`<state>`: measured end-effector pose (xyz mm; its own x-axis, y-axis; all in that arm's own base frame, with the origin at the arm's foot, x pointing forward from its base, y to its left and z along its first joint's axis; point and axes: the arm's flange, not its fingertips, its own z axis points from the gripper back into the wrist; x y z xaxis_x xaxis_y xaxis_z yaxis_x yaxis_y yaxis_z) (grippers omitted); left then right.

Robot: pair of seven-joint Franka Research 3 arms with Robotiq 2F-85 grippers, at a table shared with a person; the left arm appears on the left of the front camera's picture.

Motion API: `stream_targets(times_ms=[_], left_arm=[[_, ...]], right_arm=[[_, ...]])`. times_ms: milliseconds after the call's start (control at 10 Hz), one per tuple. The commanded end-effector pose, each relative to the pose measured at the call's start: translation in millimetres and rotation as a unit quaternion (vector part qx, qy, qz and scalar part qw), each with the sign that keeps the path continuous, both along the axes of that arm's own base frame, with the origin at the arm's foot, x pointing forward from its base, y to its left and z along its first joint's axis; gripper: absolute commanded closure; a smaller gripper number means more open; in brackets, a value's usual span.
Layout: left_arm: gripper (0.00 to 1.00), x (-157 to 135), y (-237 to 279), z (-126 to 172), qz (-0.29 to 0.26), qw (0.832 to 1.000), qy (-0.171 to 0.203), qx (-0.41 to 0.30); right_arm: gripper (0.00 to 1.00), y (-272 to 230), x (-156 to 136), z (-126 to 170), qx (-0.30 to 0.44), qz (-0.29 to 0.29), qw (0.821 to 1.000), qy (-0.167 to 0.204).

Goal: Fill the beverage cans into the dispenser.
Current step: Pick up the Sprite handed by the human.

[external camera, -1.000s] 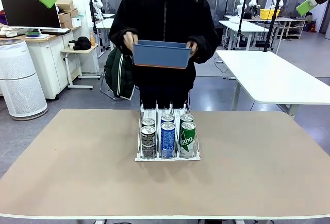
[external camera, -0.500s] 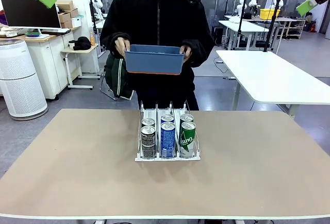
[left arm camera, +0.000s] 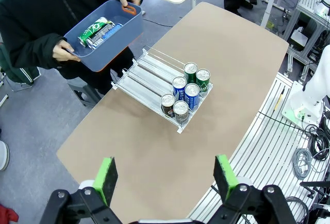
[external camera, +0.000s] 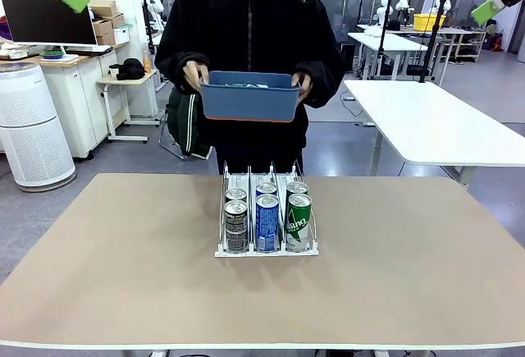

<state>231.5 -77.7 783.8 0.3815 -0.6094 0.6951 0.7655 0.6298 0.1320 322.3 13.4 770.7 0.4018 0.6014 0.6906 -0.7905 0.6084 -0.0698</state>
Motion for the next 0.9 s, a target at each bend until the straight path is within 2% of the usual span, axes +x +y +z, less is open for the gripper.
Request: stream_targets(times_ms=[0,800], left_arm=[[0.0,0.1,-0.8,0.5,0.004,1.0,0.001,-0.005],[0.0,0.1,-0.8,0.5,0.004,1.0,0.001,-0.005]], right_arm=[[0.0,0.2,-0.3,0.0,0.0,0.0,1.0,-0.001],[0.0,0.2,-0.3,0.0,0.0,0.0,1.0,-0.001]])
